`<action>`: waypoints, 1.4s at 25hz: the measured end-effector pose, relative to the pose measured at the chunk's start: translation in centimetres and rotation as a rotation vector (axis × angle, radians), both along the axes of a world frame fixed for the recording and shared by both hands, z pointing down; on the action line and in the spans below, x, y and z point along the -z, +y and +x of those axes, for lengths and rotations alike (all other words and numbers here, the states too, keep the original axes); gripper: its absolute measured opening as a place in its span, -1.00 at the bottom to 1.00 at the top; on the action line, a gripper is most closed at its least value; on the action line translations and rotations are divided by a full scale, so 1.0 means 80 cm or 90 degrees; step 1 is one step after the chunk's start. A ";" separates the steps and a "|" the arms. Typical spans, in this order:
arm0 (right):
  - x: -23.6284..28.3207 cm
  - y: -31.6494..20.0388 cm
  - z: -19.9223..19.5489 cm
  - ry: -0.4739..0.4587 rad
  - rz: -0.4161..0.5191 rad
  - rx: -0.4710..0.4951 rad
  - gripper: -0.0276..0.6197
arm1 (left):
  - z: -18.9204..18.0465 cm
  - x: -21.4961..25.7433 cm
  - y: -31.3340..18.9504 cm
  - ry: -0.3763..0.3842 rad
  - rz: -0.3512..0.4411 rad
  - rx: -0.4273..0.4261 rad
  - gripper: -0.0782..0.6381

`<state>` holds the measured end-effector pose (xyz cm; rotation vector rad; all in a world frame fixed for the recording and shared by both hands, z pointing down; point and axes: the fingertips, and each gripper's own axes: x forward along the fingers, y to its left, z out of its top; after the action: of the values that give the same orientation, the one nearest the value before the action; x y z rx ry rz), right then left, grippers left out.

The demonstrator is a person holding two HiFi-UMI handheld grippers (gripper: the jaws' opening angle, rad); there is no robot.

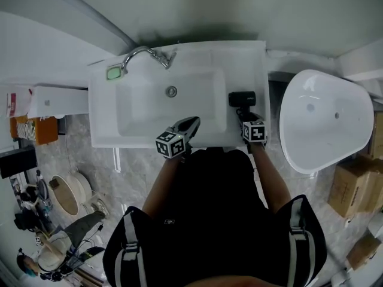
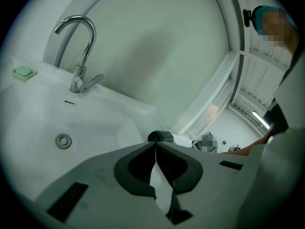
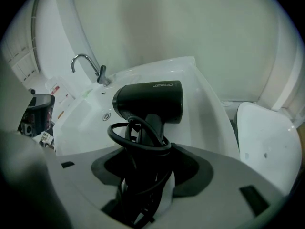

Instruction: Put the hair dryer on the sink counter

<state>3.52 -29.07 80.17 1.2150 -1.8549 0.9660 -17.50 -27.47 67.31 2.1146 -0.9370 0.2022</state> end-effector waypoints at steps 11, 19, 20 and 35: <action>-0.003 -0.001 -0.001 0.036 -0.007 0.014 0.04 | 0.021 0.010 -0.009 0.015 0.019 -0.008 -0.73; 0.012 0.005 -0.006 -0.002 -0.010 0.051 0.17 | 0.029 0.019 -0.001 0.018 0.028 0.000 -0.73; 0.015 0.007 -0.006 -0.009 -0.008 0.053 0.17 | 0.030 0.019 0.002 0.019 0.028 0.002 -0.73; 0.135 0.069 0.020 -0.089 0.214 0.148 -0.73 | 0.083 0.034 0.058 0.018 0.032 0.002 -0.73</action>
<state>5.13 -23.54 69.38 1.1081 -2.2790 0.6417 -10.88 -22.82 64.58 2.1556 -0.9386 0.1487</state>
